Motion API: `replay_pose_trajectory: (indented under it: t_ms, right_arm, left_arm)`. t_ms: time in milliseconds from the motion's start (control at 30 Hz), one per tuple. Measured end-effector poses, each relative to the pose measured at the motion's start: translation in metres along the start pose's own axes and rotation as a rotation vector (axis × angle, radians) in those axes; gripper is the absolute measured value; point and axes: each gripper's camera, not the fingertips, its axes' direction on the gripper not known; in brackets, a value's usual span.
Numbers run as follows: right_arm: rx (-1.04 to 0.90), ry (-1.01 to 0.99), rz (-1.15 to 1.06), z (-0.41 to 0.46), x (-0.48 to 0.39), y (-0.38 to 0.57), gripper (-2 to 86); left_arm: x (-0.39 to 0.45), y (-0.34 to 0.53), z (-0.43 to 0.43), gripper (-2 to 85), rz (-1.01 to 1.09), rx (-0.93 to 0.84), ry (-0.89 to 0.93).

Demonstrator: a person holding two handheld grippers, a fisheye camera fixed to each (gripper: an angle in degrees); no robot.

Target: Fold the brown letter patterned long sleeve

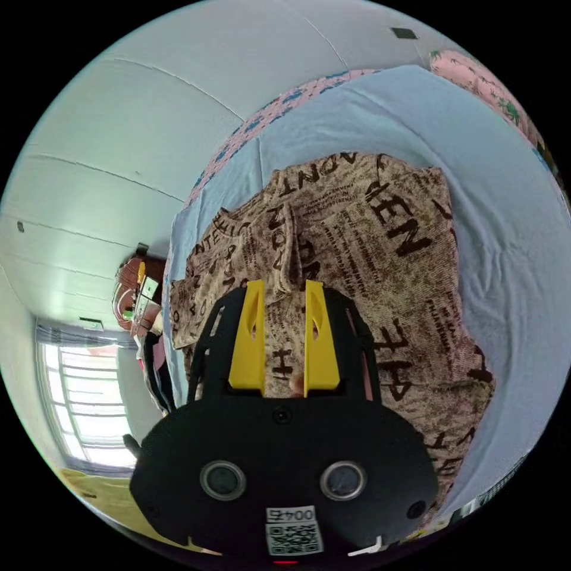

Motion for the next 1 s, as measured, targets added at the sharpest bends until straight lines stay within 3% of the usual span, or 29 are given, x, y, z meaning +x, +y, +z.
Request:
replay_pose_trajectory:
  t_ms: [167, 333, 600, 867, 1000]
  right_arm:
    - [-0.023, -0.044, 0.112, -0.001, 0.004, -0.012, 5.2]
    - [0.036, -0.07, 0.069, -0.032, -0.022, -0.017, 3.9]
    - [0.158, 0.17, -0.211, -0.112, -0.099, 0.023, 4.0]
    - [0.011, 0.291, -0.185, -0.077, -0.068, 0.067, 6.4]
    - [0.08, 0.247, -0.154, -0.097, -0.072, 0.083, 8.8]
  left_arm:
    - [-0.001, -0.01, 0.009, 13.1, -0.02, -0.011, -0.008]
    - [-0.003, -0.025, 0.018, 13.3, -0.027, -0.016, -0.023]
    - [0.0, -0.055, 0.04, 13.5, -0.004, -0.009, -0.04]
    - [-0.004, -0.086, 0.063, 13.6, 0.03, -0.006, -0.077]
    - [-0.018, -0.112, 0.062, 12.9, 0.017, 0.058, -0.085]
